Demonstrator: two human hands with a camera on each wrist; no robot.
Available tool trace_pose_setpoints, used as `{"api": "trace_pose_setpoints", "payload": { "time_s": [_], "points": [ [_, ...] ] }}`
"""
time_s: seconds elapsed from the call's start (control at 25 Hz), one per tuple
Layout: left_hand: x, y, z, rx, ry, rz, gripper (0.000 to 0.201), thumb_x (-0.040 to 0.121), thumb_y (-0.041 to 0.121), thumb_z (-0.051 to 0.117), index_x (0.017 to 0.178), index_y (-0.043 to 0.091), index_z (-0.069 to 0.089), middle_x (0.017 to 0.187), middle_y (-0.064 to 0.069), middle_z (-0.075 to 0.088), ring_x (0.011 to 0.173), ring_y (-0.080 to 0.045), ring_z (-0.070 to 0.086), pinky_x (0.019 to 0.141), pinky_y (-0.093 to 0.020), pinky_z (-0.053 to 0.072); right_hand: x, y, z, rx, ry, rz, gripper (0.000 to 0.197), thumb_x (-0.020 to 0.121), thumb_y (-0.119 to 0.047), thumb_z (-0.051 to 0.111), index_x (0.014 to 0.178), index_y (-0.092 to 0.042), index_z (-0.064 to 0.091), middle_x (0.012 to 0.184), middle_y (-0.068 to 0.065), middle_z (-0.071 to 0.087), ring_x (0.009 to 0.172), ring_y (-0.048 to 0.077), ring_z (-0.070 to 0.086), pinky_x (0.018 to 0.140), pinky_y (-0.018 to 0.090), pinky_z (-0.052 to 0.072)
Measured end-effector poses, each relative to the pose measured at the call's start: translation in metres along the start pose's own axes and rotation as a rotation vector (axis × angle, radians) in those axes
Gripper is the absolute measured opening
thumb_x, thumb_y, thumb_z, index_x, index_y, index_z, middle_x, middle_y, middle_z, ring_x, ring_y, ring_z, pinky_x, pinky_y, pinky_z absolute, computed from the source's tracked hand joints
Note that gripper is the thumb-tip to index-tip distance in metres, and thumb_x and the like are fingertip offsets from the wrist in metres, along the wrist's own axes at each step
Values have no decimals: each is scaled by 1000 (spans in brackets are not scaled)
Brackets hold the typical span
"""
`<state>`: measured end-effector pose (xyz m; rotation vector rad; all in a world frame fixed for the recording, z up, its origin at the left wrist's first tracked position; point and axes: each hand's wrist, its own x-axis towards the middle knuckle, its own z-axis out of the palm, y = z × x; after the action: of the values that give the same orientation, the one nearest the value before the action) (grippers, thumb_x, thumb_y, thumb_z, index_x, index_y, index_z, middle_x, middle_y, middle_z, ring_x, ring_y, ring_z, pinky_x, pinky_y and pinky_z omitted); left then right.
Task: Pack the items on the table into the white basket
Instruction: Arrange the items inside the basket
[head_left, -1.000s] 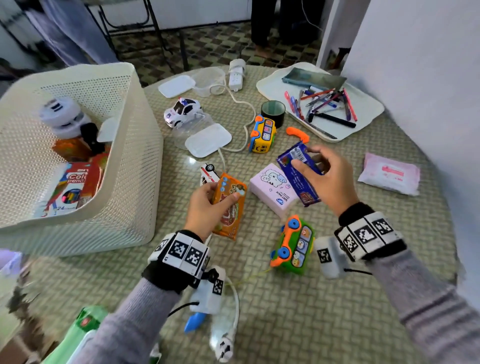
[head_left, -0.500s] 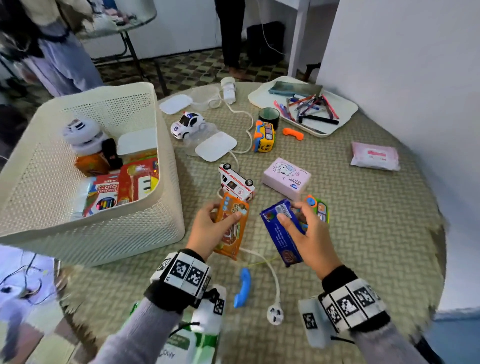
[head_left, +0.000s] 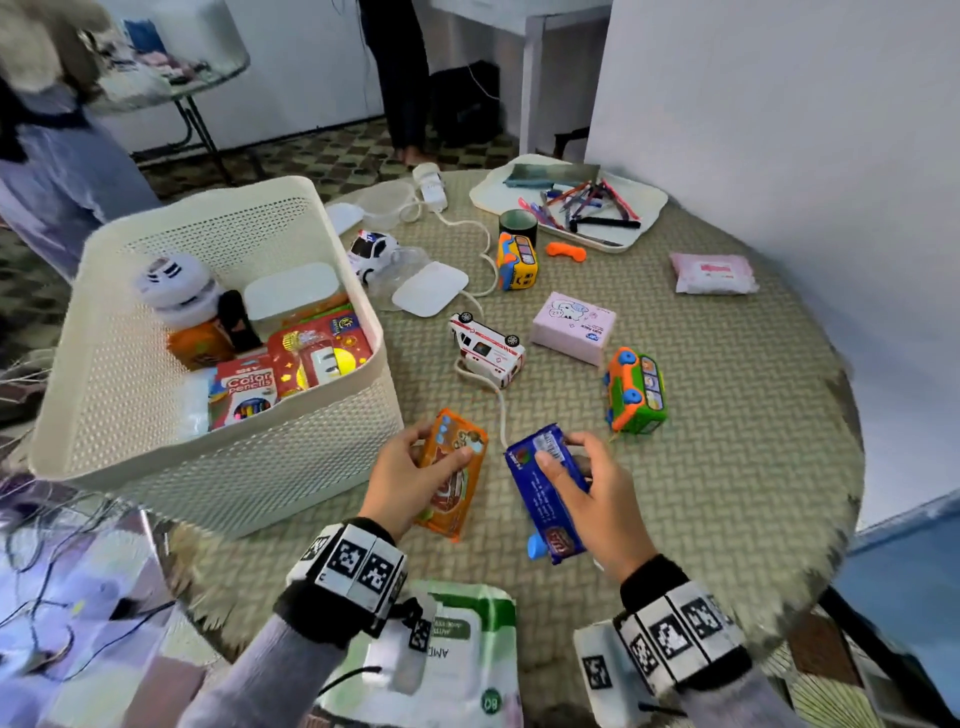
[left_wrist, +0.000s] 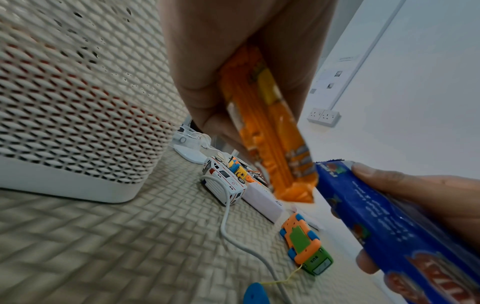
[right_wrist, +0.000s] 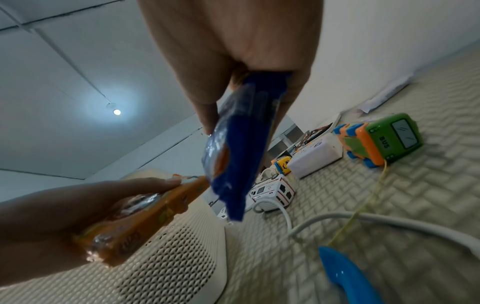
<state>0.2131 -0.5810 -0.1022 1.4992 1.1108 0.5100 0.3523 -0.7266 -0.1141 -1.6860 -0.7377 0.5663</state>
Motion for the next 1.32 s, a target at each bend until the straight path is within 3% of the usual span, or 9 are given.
{"api": "trace_pose_setpoints", "payload": {
  "time_s": [0.12,0.28,0.52,0.68,0.8,0.92,1.16,1.24,1.32],
  "points": [
    [-10,-9,-11,6,-8,10,54,73,26,80,119,9,56,104,-8,68,91,-19,67,76,-32,55,-21,-4,9,-35,-3,-26,15,88,-34,62,97,-32,51,76,7,71,64,21,68,57,46,55],
    [-29,-22,-24,9,-13,39,57,70,29,82,118,9,58,101,-8,70,87,-17,69,72,-30,57,-52,-6,18,-68,23,-60,31,82,-46,59,104,-25,52,82,2,71,68,14,68,58,40,57],
    [-64,-40,-64,-5,-4,52,53,71,23,82,116,8,57,101,-11,70,86,-20,69,65,-23,54,-109,-8,34,0,35,-36,25,89,-27,63,108,-17,51,88,0,70,70,7,69,57,30,57],
    [-97,-51,-93,15,12,59,52,69,27,83,112,12,59,98,-7,71,86,-19,69,74,-33,57,-140,-11,53,21,62,-24,25,88,-26,64,107,-17,50,86,0,69,69,5,68,55,25,56],
    [-117,-60,-115,-6,4,62,49,69,24,83,110,14,59,95,-5,72,81,-17,71,73,-35,59,-159,-14,73,9,71,-20,24,87,-28,64,104,-18,51,84,4,70,67,9,69,57,33,57],
    [-129,-59,-141,5,48,98,45,70,23,82,107,16,58,93,-1,71,79,-13,69,66,-27,57,-167,-21,91,38,64,-23,22,88,-27,64,102,-17,51,82,5,71,67,11,69,59,38,57],
    [-120,-47,-194,-35,93,112,65,53,45,83,108,19,59,98,-10,71,84,-24,71,74,-44,59,-154,-48,136,42,38,-57,23,87,-27,64,102,-15,52,86,8,71,70,14,70,61,43,58],
    [-110,-39,-212,-43,96,137,54,62,35,84,107,17,59,95,-10,72,82,-24,71,73,-41,59,-142,-63,156,49,48,-108,24,87,-28,64,101,-14,51,87,7,70,71,13,69,60,39,57],
    [-100,-29,-227,-49,99,163,48,69,25,82,109,14,59,93,-9,72,79,-21,71,70,-36,59,-130,-79,172,77,66,-143,22,88,-25,63,101,-13,50,83,3,68,66,3,66,54,25,54]
  ]
}}
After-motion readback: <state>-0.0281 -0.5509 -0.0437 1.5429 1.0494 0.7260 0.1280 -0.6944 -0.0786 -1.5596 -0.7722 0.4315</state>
